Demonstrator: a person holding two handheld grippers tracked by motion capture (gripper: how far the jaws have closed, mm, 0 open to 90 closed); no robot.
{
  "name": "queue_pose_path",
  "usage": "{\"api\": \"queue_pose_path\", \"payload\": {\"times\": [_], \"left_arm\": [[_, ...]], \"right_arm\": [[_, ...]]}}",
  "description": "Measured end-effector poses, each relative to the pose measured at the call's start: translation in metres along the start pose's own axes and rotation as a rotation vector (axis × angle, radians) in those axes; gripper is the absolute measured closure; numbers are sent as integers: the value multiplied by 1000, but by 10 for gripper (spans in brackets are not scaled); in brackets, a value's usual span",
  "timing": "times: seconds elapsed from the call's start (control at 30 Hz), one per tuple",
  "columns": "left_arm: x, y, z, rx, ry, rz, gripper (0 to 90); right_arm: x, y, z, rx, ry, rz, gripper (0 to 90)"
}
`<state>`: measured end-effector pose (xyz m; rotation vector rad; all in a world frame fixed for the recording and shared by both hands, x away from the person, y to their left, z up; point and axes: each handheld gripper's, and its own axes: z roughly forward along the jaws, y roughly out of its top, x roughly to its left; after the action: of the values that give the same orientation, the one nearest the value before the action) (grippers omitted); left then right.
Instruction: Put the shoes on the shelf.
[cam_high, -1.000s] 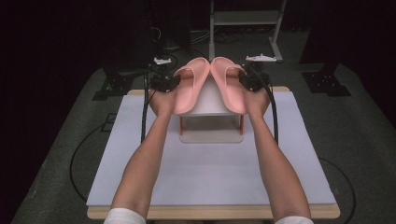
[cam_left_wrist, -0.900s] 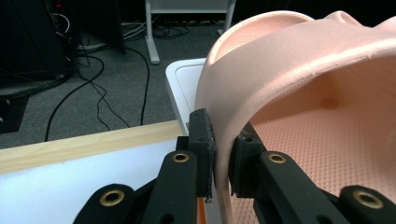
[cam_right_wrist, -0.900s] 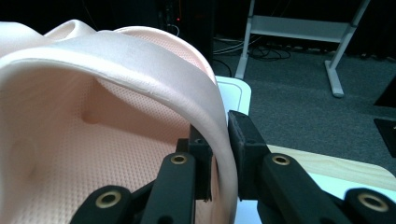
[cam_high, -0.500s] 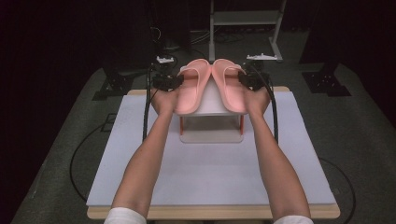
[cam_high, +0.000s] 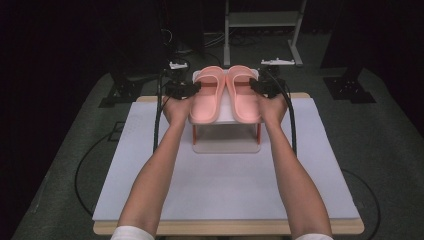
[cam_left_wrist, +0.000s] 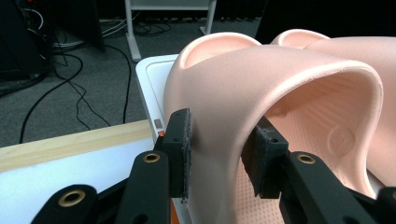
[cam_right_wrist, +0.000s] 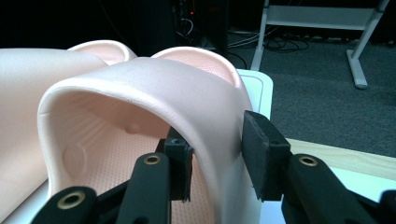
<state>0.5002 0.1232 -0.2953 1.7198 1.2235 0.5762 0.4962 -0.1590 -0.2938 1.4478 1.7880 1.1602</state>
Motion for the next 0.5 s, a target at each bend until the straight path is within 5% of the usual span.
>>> {"api": "queue_pose_path", "payload": {"times": [0.5], "left_arm": [[-7,-2,1,0,-24,5,647]], "right_arm": [[4,-2,-2,-4,7,1,619]]}}
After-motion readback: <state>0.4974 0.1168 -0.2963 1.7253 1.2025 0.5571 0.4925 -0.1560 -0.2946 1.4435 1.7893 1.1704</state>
